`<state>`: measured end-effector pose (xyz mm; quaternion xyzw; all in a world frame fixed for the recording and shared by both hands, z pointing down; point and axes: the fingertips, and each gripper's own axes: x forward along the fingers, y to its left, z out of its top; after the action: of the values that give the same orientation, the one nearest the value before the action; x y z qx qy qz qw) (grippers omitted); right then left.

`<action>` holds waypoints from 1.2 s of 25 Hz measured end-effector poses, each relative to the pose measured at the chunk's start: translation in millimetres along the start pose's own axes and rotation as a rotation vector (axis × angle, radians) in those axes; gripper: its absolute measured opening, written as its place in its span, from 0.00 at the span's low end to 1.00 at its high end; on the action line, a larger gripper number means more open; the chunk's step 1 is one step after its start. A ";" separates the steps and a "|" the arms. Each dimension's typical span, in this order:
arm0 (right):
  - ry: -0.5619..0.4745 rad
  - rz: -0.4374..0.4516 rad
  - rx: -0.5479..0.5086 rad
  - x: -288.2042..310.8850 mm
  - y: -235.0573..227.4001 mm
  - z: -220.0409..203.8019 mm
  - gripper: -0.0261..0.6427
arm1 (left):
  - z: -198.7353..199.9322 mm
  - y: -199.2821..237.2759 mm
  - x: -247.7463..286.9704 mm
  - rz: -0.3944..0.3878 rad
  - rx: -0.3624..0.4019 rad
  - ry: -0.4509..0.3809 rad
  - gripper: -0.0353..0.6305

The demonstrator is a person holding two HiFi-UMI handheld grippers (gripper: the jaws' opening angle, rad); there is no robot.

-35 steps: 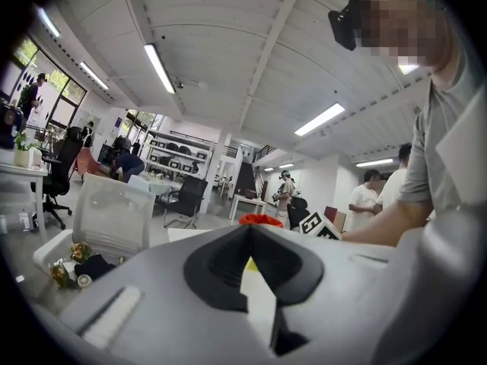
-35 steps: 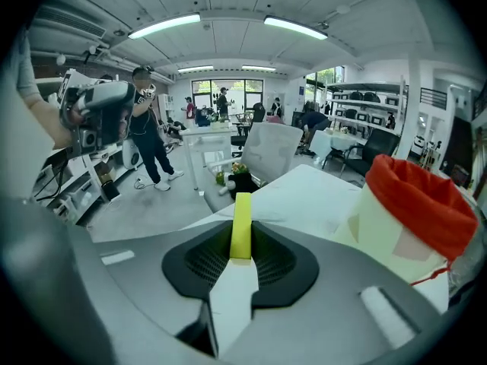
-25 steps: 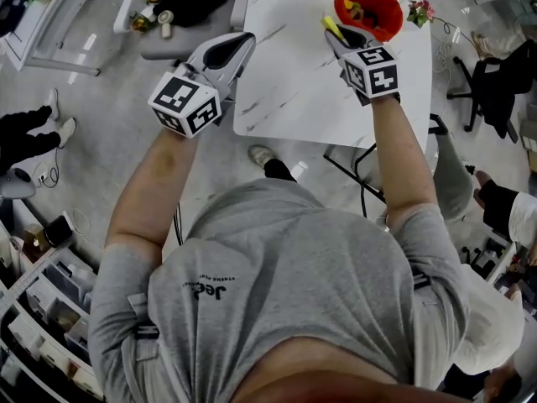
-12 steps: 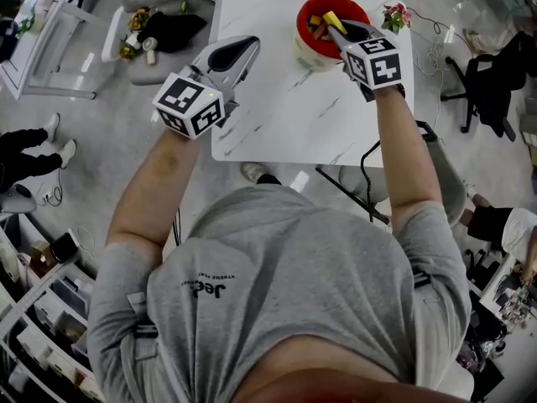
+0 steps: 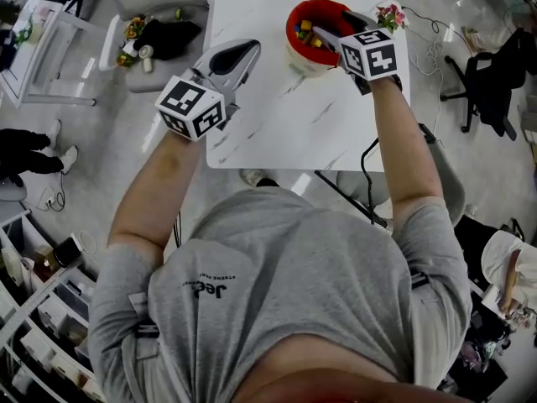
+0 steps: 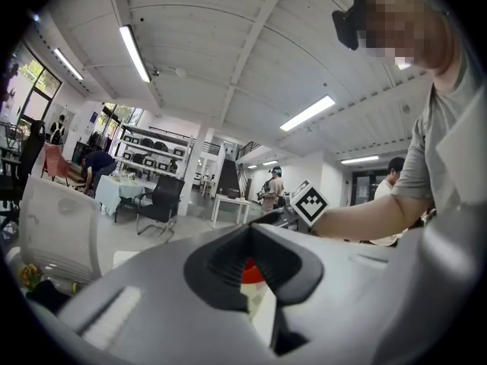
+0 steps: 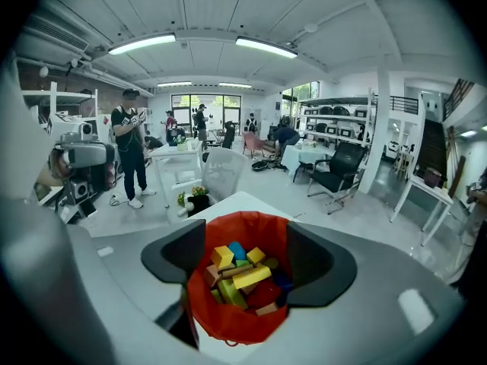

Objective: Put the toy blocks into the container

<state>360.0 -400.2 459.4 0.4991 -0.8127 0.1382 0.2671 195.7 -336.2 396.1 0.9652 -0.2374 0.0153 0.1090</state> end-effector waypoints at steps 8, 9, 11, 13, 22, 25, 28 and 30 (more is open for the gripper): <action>-0.038 0.056 -0.013 -6.3 21.3 16.3 0.50 | 6.3 4.7 -8.4 0.018 0.005 -0.007 0.14; -0.045 0.066 -0.018 -6.9 25.6 20.6 0.50 | 8.1 6.1 -11.3 0.024 0.004 -0.010 0.14; -0.073 0.094 -0.034 -9.4 36.9 31.3 0.50 | 11.4 8.0 -18.5 0.038 0.004 -0.019 0.14; -0.113 0.130 -0.053 -13.7 52.4 44.6 0.50 | 15.6 9.0 -28.3 0.052 0.006 -0.028 0.14; -0.234 0.272 -0.117 -17.2 139.5 101.1 0.48 | 34.0 22.9 -111.4 0.170 0.017 -0.089 0.14; -0.252 0.313 -0.145 -16.3 175.2 115.2 0.45 | 41.0 26.6 -151.0 0.223 0.019 -0.110 0.14; -0.278 0.352 -0.180 -12.8 214.0 132.2 0.40 | 47.7 30.0 -195.8 0.289 0.045 -0.121 0.14; -0.321 0.368 -0.197 -11.9 239.5 147.8 0.27 | 53.4 32.4 -228.8 0.343 0.062 -0.132 0.14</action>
<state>108.5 -353.0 341.6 0.3300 -0.9313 0.0236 0.1524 -23.3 -271.8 332.0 0.9123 -0.4047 -0.0225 0.0591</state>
